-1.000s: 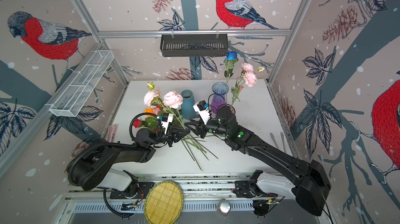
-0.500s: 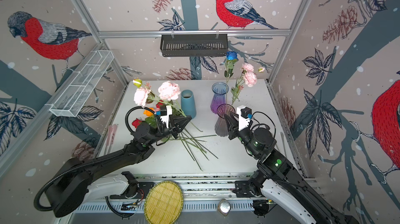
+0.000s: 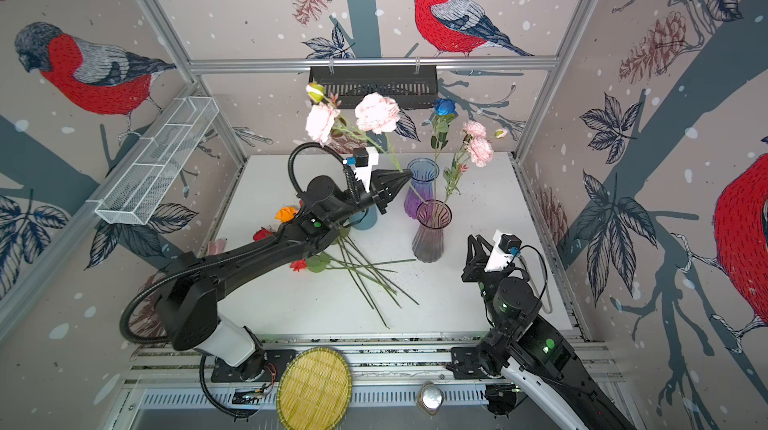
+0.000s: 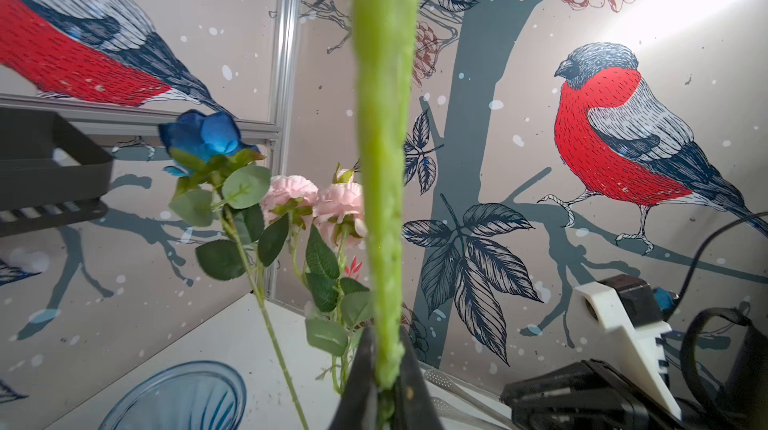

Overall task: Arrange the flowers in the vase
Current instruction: 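Carry the pink rose over the mauve vase and lower it in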

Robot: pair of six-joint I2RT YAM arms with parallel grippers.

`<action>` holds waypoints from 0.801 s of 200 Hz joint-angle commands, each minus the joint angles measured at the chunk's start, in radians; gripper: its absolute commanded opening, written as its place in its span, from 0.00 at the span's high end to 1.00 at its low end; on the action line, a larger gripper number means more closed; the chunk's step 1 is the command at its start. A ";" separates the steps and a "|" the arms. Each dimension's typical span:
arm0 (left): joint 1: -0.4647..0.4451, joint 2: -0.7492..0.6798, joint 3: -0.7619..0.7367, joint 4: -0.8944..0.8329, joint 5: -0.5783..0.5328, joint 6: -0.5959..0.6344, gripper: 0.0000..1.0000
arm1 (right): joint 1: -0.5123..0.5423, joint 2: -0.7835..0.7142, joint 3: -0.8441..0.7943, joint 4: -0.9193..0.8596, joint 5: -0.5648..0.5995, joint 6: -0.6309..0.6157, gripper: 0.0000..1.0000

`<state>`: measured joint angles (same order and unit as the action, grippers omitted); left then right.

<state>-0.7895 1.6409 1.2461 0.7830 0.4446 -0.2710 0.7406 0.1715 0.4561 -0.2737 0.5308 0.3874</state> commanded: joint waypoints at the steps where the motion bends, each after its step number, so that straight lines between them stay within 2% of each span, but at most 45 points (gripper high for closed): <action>1: -0.017 0.095 0.111 -0.107 0.004 0.052 1.00 | 0.035 -0.017 0.000 0.002 0.085 0.019 0.76; 36: -0.062 0.224 0.256 -0.239 -0.086 0.128 1.00 | 0.035 -0.018 0.011 0.011 0.072 -0.002 0.75; 62: -0.088 0.270 0.295 -0.312 -0.140 0.162 1.00 | 0.031 -0.024 0.006 0.021 0.064 -0.008 0.75; 160: -0.094 0.214 0.144 -0.250 -0.168 0.128 1.00 | -0.033 -0.022 -0.012 0.058 -0.005 -0.030 0.75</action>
<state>-0.8810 1.8828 1.4132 0.4683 0.2855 -0.1497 0.7116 0.1493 0.4461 -0.2558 0.5457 0.3668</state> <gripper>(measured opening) 0.084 0.252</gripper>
